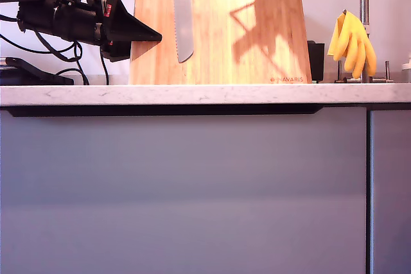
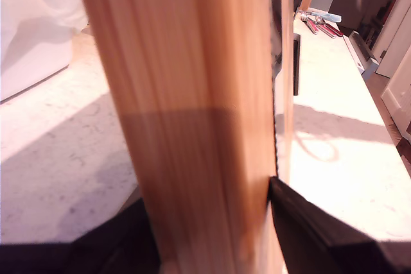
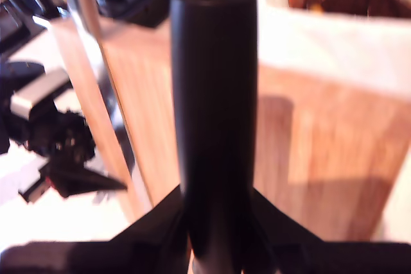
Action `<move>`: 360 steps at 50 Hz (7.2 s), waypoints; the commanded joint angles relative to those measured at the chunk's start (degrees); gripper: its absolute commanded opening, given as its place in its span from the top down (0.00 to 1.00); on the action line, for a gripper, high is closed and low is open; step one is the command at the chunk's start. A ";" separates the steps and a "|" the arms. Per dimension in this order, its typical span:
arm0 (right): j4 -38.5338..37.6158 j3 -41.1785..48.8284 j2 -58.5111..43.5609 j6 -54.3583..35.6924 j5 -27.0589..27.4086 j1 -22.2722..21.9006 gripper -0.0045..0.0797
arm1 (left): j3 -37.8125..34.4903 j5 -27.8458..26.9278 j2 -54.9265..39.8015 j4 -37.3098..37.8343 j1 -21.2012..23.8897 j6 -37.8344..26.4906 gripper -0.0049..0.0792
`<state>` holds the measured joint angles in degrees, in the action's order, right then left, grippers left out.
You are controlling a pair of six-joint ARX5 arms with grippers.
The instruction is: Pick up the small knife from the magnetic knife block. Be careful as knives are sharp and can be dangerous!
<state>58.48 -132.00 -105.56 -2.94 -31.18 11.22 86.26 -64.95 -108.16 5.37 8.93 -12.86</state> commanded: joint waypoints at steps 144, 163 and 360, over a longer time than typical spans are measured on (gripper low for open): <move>9.90 -0.09 4.85 -5.01 9.66 -6.36 0.96 | 0.87 2.64 -0.20 -1.90 -0.31 -2.16 0.97; 9.31 1.97 8.87 -5.03 10.29 -6.36 0.96 | 0.87 2.64 -0.20 -1.88 -0.31 -2.16 0.97; -8.11 34.47 -4.68 5.49 -5.77 -13.64 0.80 | 0.87 3.52 -0.20 2.80 -0.28 -2.10 0.97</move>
<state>50.63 -98.10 -109.78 2.92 -36.88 -2.55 87.00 -63.70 -108.14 8.69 8.58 -13.82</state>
